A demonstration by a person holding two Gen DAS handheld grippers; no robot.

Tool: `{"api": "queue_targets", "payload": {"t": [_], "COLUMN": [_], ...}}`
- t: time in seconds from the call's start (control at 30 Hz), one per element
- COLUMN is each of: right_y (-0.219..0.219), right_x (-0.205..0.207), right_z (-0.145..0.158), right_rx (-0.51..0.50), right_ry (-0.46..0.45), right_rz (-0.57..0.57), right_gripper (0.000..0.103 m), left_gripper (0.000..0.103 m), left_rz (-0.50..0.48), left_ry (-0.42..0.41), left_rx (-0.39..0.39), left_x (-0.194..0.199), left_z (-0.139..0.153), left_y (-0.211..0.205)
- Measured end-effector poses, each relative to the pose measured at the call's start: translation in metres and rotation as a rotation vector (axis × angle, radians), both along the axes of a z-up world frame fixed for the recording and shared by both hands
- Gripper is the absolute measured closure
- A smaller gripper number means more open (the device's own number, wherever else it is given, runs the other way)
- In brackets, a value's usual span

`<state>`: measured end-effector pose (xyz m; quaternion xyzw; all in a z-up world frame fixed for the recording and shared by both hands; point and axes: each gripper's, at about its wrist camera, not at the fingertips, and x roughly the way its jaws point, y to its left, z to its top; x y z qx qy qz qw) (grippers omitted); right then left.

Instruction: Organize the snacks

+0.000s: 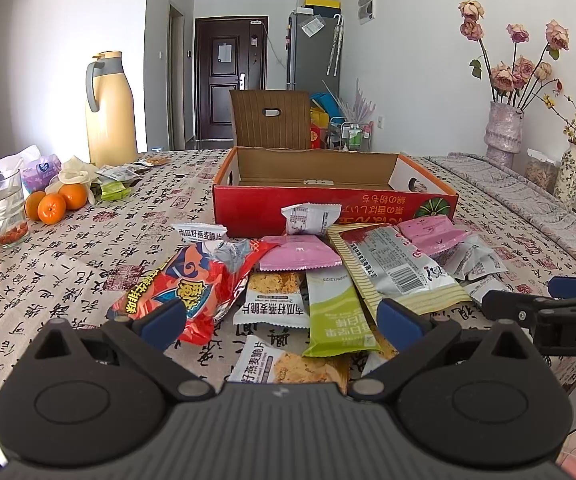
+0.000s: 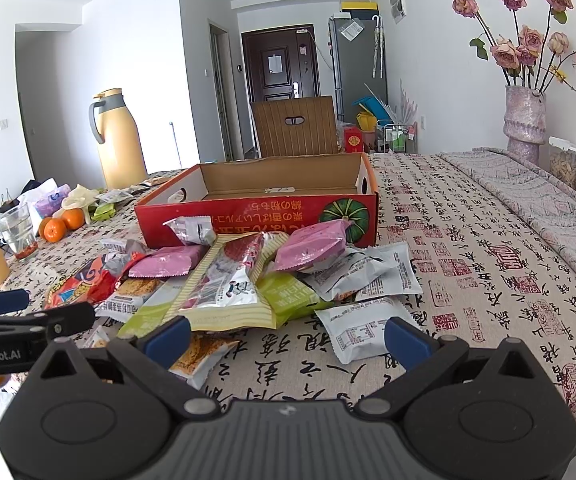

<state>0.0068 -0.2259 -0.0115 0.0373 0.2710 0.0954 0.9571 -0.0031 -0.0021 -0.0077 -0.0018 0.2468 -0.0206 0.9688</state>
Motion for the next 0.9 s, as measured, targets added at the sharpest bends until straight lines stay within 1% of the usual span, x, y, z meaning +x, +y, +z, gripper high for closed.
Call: {"api": "queue_targets", "payload": {"t": [0.9], "right_y": [-0.0017], "right_x": [0.0014], "right_z": [-0.0071], "right_rx": [0.003], "right_ry": [0.006], "right_rz": [-0.002], "right_gripper": [0.0], "left_gripper": [0.0], "left_rz": [0.001], "left_ry": [0.009], "left_rx": [-0.008], "left_x": [0.0007], "left_z": [-0.0045], "left_y": [-0.0009]}}
